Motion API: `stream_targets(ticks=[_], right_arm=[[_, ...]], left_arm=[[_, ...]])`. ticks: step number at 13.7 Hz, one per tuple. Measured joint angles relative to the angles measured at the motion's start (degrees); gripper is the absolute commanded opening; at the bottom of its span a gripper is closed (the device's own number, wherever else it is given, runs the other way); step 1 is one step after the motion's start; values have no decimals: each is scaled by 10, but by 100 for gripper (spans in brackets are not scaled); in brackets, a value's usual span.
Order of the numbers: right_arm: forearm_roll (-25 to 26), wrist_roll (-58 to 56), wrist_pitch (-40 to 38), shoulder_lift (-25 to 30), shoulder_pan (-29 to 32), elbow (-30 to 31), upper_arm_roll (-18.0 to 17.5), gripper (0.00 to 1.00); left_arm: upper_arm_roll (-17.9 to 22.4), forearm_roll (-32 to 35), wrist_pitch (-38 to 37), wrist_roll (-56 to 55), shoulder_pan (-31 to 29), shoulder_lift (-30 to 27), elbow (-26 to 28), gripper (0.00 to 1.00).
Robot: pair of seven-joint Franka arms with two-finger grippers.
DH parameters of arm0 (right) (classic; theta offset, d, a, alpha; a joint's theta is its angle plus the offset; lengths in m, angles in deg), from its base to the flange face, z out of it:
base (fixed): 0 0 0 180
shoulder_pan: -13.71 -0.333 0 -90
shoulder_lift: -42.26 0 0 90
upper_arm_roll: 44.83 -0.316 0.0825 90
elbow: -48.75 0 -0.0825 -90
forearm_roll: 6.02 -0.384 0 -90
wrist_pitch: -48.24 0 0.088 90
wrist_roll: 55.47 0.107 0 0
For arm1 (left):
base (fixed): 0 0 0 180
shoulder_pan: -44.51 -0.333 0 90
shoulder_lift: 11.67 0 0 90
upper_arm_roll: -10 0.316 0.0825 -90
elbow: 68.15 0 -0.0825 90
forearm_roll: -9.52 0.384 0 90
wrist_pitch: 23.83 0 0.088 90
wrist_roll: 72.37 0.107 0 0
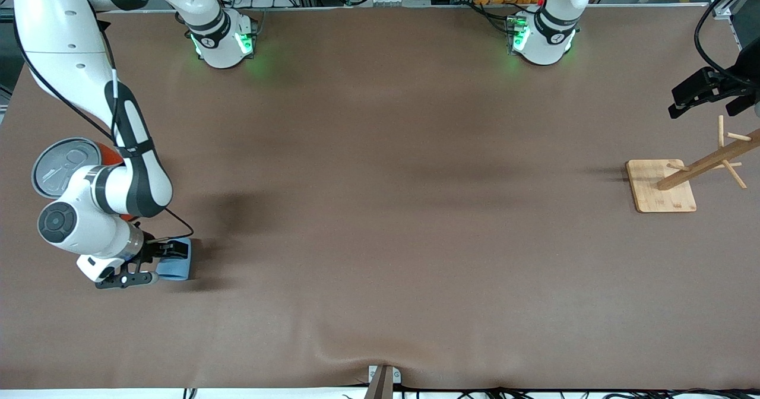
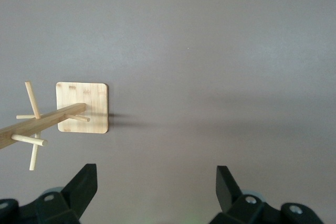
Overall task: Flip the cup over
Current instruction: 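Close the right gripper on the blue cup and lift it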
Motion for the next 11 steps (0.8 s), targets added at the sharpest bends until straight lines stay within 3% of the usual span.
stream_targets(ticks=[2, 7, 9, 11], right_arm=[[0, 0, 4, -8, 0, 0, 0, 98], [0, 0, 8, -13, 0, 0, 1, 40], [0, 0, 8, -11, -1, -2, 0, 32], [0, 0, 8, -11, -4, -3, 0, 31]], left_arm=[[0, 0, 0, 0, 0, 0, 0, 100], [-1, 0, -1, 0, 0, 3, 2, 100], [-1, 0, -1, 0, 0, 5, 2, 100], [-1, 0, -1, 0, 0, 5, 2, 100]])
